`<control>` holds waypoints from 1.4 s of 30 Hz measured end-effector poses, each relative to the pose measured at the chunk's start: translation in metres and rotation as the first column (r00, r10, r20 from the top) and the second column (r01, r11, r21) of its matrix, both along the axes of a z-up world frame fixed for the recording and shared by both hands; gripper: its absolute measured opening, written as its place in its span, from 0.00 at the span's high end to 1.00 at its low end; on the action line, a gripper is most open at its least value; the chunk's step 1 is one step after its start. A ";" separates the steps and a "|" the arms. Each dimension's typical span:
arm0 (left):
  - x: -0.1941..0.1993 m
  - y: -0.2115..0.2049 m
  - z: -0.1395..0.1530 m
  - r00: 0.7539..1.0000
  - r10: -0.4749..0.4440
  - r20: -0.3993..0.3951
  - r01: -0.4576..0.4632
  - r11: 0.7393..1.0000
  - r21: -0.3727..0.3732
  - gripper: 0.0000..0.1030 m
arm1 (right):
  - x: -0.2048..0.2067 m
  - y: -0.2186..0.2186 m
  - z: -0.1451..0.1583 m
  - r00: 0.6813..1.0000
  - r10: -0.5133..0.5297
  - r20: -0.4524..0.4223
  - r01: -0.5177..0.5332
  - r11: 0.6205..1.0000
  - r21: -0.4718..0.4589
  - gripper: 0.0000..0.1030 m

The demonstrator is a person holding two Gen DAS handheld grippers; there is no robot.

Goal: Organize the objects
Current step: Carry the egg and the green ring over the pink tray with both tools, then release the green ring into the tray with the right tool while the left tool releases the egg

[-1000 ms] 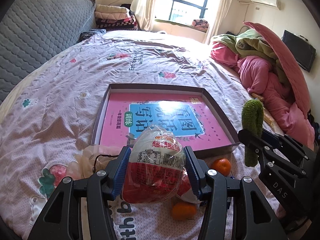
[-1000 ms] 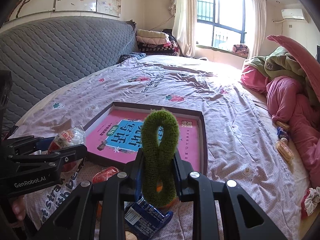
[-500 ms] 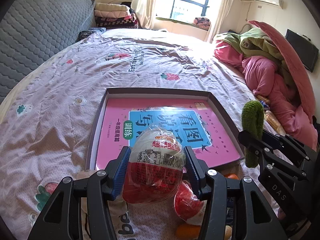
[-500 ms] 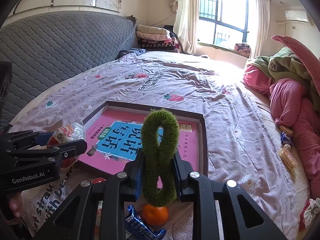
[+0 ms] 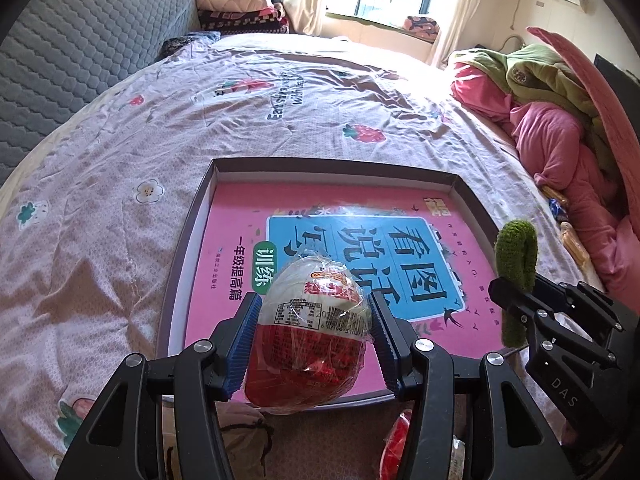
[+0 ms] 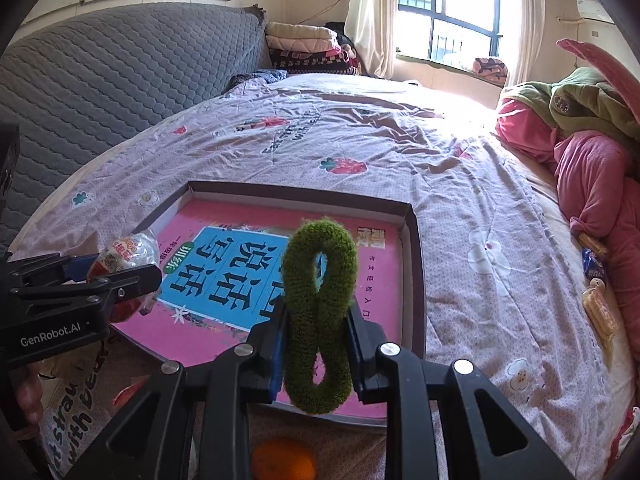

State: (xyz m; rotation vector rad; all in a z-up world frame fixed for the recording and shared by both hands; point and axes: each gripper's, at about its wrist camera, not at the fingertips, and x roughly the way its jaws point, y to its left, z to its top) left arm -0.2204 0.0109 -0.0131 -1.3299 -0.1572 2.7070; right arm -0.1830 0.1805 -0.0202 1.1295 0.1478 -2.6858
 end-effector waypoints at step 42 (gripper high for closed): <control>-0.011 0.007 -0.010 1.000 0.031 0.003 -0.031 0.999 -0.042 0.36 | -0.005 0.009 -0.016 0.998 -0.044 0.042 0.045 0.999 -0.013 0.47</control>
